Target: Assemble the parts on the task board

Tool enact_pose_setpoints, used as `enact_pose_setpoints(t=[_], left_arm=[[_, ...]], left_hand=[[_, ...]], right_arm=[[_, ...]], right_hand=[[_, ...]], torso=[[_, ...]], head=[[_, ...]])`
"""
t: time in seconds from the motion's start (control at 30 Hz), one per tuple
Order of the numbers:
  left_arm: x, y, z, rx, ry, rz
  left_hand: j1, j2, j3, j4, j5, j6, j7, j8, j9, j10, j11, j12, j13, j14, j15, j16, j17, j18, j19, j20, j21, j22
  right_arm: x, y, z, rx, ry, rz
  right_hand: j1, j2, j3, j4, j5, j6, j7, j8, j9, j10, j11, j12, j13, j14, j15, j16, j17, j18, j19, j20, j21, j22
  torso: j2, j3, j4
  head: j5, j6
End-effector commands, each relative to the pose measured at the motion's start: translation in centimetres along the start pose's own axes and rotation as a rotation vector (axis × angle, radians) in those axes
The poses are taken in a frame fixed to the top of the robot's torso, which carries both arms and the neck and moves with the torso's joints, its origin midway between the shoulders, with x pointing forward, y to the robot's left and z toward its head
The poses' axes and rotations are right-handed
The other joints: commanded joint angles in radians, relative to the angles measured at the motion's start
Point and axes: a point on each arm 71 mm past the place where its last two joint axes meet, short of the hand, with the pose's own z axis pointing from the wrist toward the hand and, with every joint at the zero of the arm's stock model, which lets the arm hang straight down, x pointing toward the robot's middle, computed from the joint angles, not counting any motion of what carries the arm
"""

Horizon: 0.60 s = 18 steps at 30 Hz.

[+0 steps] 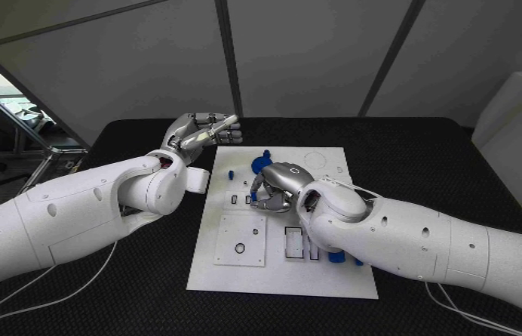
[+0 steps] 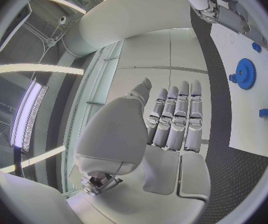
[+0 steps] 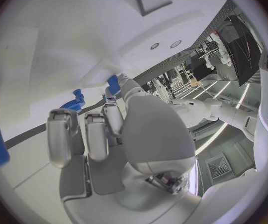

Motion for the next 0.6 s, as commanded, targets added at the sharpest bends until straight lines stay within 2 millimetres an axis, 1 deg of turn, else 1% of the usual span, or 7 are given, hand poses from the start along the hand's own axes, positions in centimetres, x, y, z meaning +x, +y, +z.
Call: enact_pose_setpoints(t=[0.03,0.3,0.43,0.6], left_arm=[[0.1,-0.15,0.05,0.005,0.012,-0.001],[0.04,-0.14,0.04,0.005,0.01,-0.001],[0.03,-0.13,0.04,0.003,0.011,-0.001],[0.02,-0.13,0.04,0.002,0.011,-0.001]], left_hand=[[0.004,0.004,0.002,-0.004,0.003,0.002,0.005,-0.006,0.0,0.001,0.004,-0.005,0.0,-0.005,0.0,-0.004,0.002,-0.013,-0.003,0.001,-0.003,-0.001],[0.004,0.004,0.002,-0.004,0.003,0.002,0.005,-0.006,0.0,0.001,0.004,-0.005,0.0,-0.005,0.0,-0.004,0.002,-0.013,-0.003,0.001,-0.003,-0.001],[0.002,0.003,0.004,-0.005,0.002,0.004,0.004,-0.006,0.0,0.003,0.003,-0.005,0.0,-0.004,0.0,-0.006,0.003,-0.012,-0.003,0.001,-0.003,-0.002],[0.002,0.003,0.004,-0.005,0.002,0.004,0.004,-0.006,0.0,0.003,0.003,-0.005,0.0,-0.004,0.0,-0.006,0.003,-0.012,-0.003,0.001,-0.003,-0.002]], right_arm=[[0.41,-0.12,-0.04,0.006,0.04,-0.022],[0.49,-0.19,-0.08,0.012,0.053,-0.034],[0.48,-0.2,-0.09,0.012,0.053,-0.035],[0.49,-0.19,-0.08,0.014,0.053,-0.036]], right_hand=[[-0.004,-0.006,0.001,0.004,0.002,0.004,0.001,-0.002,0.008,-0.008,0.001,-0.006,-0.002,0.091,0.001,-0.003,0.198,-0.005,0.021,-0.002,0.0,0.16],[-0.016,-0.019,0.0,0.006,0.002,-0.011,0.008,-0.01,0.006,-0.023,0.007,-0.024,-0.018,0.089,0.006,-0.007,0.192,-0.003,0.016,0.002,-0.003,0.155],[-0.024,-0.023,-0.001,0.008,0.001,-0.02,0.012,-0.015,0.004,-0.028,0.01,-0.03,-0.022,0.089,0.008,-0.008,0.189,-0.002,0.013,0.004,-0.005,0.152],[-0.03,-0.028,-0.002,0.01,0.001,-0.027,0.015,-0.019,0.003,-0.031,0.013,-0.033,-0.024,0.089,0.011,-0.009,0.188,-0.002,0.013,0.006,-0.005,0.152]], torso=[[0.0,0.0,-0.0003],[0.0,0.0003,-0.0001],[0.0,0.0002,0.0002],[0.0,0.0004,-0.0009]], head=[[-0.001,0.0],[-0.001,-0.001],[-0.005,-0.002],[-0.005,-0.002]])
